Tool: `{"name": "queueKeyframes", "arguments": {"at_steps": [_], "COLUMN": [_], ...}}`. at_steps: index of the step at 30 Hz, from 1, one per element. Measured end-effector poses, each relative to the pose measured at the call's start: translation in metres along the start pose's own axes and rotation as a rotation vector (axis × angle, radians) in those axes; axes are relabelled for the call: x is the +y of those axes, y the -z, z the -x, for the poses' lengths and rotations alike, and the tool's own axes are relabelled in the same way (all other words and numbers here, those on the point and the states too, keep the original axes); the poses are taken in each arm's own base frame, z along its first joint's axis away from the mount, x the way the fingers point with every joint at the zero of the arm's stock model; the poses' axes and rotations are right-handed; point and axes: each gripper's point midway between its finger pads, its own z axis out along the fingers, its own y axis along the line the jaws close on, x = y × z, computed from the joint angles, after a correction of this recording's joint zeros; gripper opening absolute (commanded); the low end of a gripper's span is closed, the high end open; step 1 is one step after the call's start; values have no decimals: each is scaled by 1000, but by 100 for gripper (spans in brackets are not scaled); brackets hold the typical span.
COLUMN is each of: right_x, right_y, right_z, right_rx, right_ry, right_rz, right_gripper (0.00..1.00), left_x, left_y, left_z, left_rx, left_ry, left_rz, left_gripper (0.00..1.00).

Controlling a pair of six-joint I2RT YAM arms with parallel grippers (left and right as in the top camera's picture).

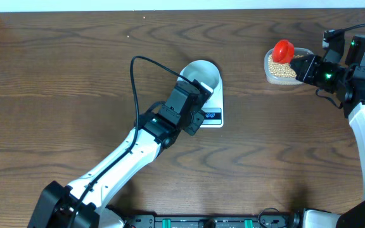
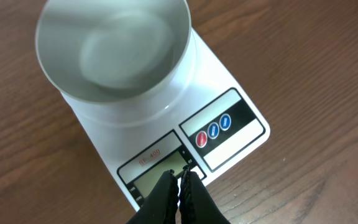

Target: Scoop item into bowl and weigh 50g on scale

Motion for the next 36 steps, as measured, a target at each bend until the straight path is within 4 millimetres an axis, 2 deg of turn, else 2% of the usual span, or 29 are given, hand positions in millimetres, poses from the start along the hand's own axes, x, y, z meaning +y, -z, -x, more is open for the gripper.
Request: {"name": "queueKeyframes", "arguments": {"at_steps": [11,18,31,36], "right_x": [-5,-6,-8,-8], "right_y": [0,0,0,0], "right_z": [-6,-6,-9,-9], "right_rx": [21,23,32,32], "right_ry": [-5,-7,-14,-14], "right_rz": [-23,-31,-41,-42], "right_gripper": [1,1,1,1], "left_x": [-6,-8,-8,-9], "left_y": [-5,-25,-32,-42], "left_z": [-5,-21,-10,-16], "left_rx": [22,83,37,58], "left_ry": [-2,-1,-2,-2], "left_rz": [-37,-43,-41,-48], "left_gripper": [7,7,7,7]}}
